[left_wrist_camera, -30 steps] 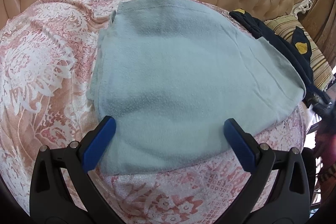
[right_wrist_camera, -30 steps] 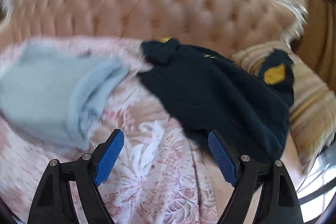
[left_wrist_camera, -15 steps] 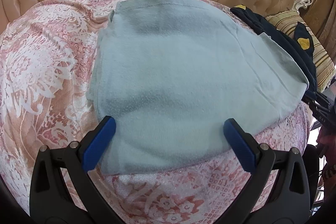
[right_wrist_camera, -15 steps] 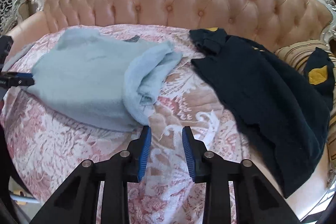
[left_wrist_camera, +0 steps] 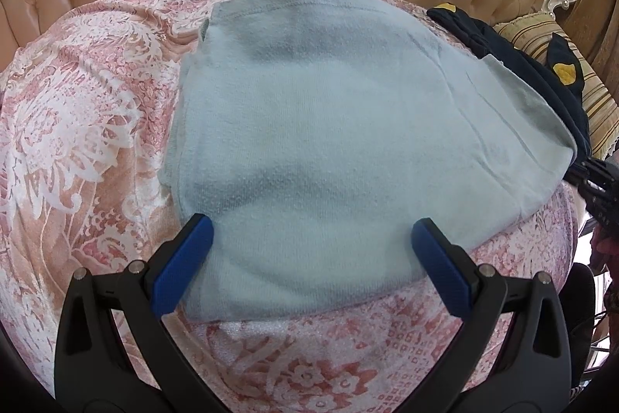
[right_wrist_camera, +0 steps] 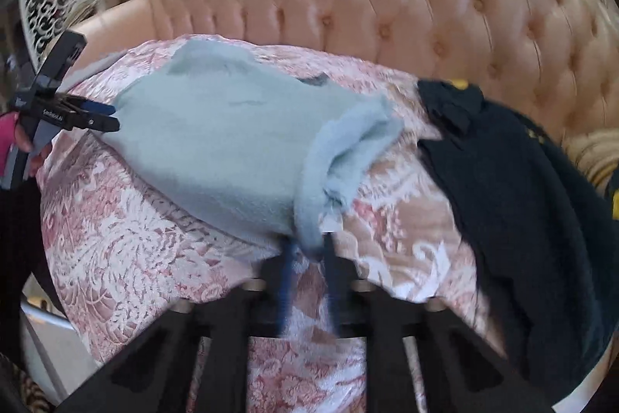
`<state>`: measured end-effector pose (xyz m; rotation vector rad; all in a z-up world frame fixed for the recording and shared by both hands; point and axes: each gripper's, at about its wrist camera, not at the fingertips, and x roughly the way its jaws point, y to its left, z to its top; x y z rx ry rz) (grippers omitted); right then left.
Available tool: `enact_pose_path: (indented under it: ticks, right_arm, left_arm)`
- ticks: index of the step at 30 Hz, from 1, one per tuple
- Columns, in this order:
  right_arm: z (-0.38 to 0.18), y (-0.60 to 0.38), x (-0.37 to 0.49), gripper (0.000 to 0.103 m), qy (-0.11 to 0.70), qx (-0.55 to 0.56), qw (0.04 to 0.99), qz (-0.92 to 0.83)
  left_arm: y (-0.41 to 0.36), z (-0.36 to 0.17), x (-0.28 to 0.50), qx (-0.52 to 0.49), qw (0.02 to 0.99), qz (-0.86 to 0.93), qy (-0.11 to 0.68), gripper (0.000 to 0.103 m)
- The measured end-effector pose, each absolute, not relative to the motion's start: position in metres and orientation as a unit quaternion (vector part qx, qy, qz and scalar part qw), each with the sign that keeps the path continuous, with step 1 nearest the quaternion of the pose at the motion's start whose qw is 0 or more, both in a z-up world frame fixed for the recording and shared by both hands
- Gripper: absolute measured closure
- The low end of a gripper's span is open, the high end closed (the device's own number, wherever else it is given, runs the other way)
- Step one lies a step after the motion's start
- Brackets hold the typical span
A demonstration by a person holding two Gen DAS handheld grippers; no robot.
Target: Fold clothes
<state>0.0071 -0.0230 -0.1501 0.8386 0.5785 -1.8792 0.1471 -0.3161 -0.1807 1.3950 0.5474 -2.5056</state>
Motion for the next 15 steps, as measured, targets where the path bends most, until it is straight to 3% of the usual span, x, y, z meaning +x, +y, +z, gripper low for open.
enact_pose_path:
  ticks: [5, 11, 15]
  right_arm:
    - [-0.146, -0.014, 0.013, 0.097, 0.234, 0.34, 0.477, -0.776]
    - [-0.168, 0.006, -0.009, 0.095, 0.156, 0.439, 0.449, -0.762]
    - [-0.138, 0.012, -0.001, 0.091, 0.135, 0.397, 0.417, -0.806]
  left_arm:
    - [-0.317, -0.181, 0.148, 0.474, 0.107, -0.853, 0.189, 0.0]
    - [-0.318, -0.18, 0.15, 0.474, 0.105, -0.853, 0.189, 0.0]
    - [-0.317, -0.181, 0.15, 0.47, 0.107, -0.855, 0.191, 0.0]
